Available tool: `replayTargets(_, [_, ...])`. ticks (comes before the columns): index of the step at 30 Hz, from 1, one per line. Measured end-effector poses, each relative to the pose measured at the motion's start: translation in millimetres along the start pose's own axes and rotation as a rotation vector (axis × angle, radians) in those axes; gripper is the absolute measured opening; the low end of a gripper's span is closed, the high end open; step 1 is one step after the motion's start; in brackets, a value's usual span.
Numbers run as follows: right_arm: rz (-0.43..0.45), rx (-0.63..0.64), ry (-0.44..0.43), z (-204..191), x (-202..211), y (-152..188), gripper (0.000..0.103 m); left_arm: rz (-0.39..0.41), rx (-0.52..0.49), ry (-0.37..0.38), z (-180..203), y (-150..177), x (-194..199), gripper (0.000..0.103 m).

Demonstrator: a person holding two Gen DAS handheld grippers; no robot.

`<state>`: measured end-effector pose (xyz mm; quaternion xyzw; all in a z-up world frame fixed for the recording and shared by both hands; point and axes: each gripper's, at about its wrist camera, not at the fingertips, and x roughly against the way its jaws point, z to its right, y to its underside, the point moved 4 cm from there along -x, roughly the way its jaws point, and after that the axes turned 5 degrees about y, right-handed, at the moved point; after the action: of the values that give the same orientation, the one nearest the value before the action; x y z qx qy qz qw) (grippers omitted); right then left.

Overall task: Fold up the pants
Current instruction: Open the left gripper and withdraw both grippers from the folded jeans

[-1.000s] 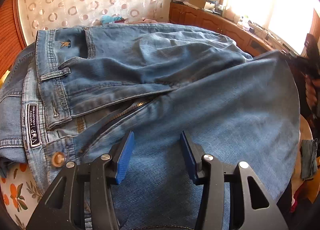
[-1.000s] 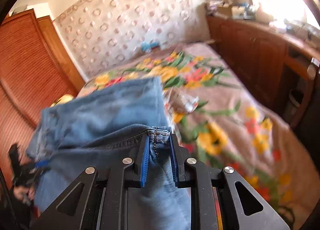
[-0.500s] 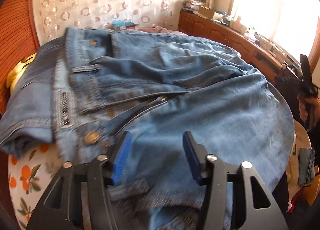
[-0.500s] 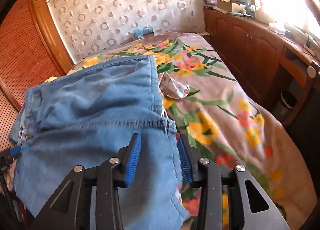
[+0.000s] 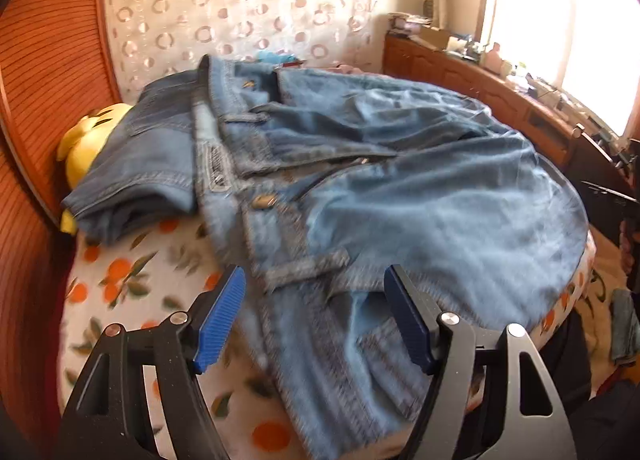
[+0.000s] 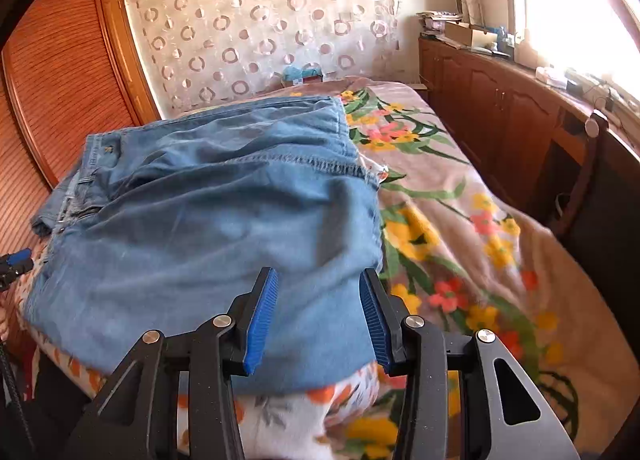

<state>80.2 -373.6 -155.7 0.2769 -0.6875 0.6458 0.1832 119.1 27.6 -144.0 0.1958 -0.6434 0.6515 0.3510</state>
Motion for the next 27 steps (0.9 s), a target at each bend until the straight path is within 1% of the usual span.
replayTargets(3, [-0.013,-0.031,-0.016,2,5,12,0.044,-0.021,0.032,-0.012,-10,17,5,0.073])
replayTargets(6, [-0.031,-0.050,-0.024,6,6,20,0.044,-0.059,0.038,-0.024,-15,35,7,0.068])
replayTargets(9, [-0.038,-0.067,-0.013,10,7,23,0.044,-0.078,0.042,-0.010,-13,49,11,0.068])
replayTargets(12, [-0.047,-0.097,-0.010,15,6,26,0.044,-0.078,0.045,-0.006,-11,57,15,0.067])
replayTargets(15, [-0.054,-0.105,-0.012,14,5,25,0.044,-0.081,0.049,0.016,-7,64,20,0.060])
replayTargets(16, [-0.054,-0.101,-0.011,11,5,25,0.044,-0.080,0.046,0.023,-5,64,22,0.054])
replayTargets(17, [-0.054,-0.095,-0.011,9,6,25,0.044,-0.078,0.045,0.032,-4,65,24,0.052])
replayTargets(21, [-0.054,-0.090,-0.014,3,4,24,0.044,-0.080,0.026,0.066,5,72,31,0.046])
replayTargets(23, [-0.055,-0.090,-0.015,4,3,24,0.044,-0.088,0.009,0.082,13,79,31,0.044])
replayTargets(26, [-0.059,-0.091,-0.009,6,1,25,0.044,-0.086,-0.017,0.066,18,83,31,0.040])
replayTargets(27, [-0.060,-0.093,-0.009,6,0,25,0.044,-0.080,-0.027,0.070,20,83,32,0.034])
